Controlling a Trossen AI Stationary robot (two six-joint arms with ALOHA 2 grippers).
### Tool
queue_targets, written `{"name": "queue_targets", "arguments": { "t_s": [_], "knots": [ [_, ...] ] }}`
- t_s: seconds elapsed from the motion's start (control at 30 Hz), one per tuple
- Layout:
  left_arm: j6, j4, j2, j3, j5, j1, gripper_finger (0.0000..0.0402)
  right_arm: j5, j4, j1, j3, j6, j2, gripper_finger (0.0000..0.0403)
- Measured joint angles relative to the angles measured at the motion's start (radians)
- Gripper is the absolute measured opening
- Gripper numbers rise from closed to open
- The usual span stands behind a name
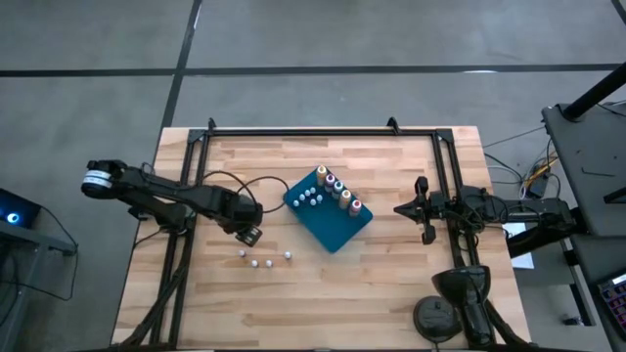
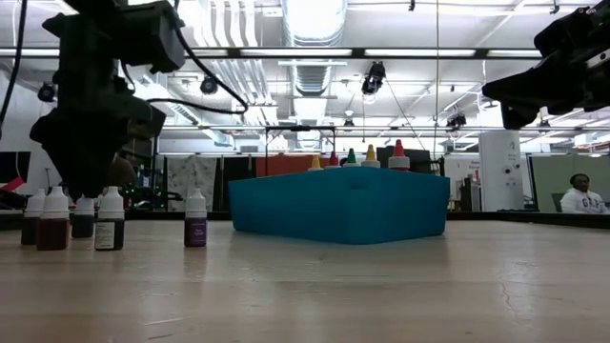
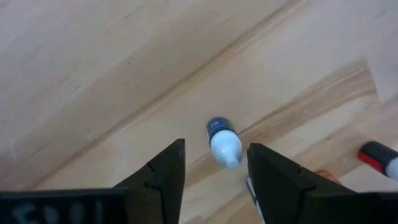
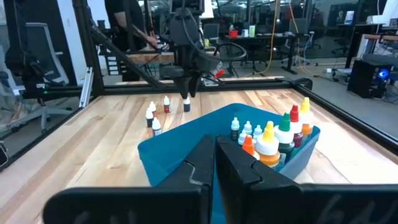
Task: Pick & Place food coloring
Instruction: Put the blue food coloring bottle into the blue bin
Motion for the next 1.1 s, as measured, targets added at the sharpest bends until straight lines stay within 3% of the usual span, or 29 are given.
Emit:
{"name": "queue_targets", "arguments": {
  "t_s": [0.63,1.1],
  "knots": [
    [0.000,0.052,0.099,0.000,0.034,0.001,0.0143,0.000,0.000,0.000,0.000,-0.002,0.000,0.0009],
    [0.002,0.053,0.099,0.000,0.039,0.000,0.0086,0.000,0.000,0.000,0.000,-0.002,0.000,0.0009]
  ]
}}
